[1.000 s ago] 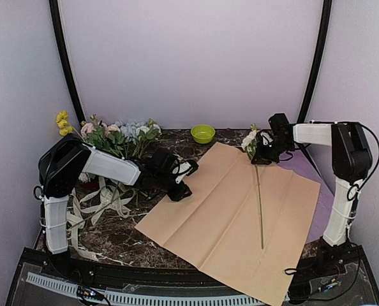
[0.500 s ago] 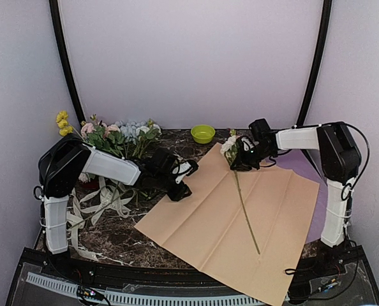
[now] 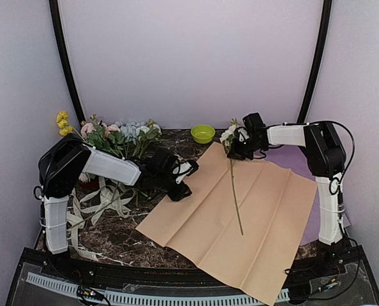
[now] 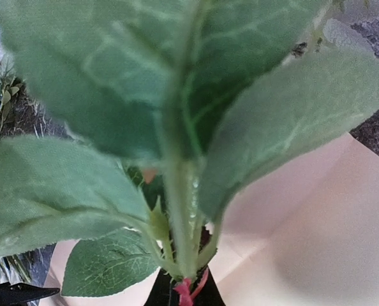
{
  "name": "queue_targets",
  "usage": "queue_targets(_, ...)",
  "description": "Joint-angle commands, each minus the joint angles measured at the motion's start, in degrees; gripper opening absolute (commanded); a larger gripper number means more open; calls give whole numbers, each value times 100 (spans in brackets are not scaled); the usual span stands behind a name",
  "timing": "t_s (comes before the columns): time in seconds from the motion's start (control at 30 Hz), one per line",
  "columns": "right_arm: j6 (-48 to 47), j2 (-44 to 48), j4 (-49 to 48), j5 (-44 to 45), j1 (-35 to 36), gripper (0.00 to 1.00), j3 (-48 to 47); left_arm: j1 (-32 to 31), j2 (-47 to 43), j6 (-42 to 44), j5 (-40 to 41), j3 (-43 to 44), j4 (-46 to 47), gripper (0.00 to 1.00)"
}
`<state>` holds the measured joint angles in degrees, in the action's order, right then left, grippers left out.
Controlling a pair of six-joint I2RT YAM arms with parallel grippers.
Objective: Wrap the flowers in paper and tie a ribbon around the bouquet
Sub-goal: Place the fake flower on the flattened wrapping paper.
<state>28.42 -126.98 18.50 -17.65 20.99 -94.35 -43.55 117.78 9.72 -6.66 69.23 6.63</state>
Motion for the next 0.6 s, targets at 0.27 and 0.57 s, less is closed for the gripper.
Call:
queue_targets(0.27,-739,680,598,677,46,43,220,189,114,452,1226,325,-453,47)
queue_targets(0.57,-651,2365,604,1517,-70,50,2313,246,-328,160,131,-19,-33,51)
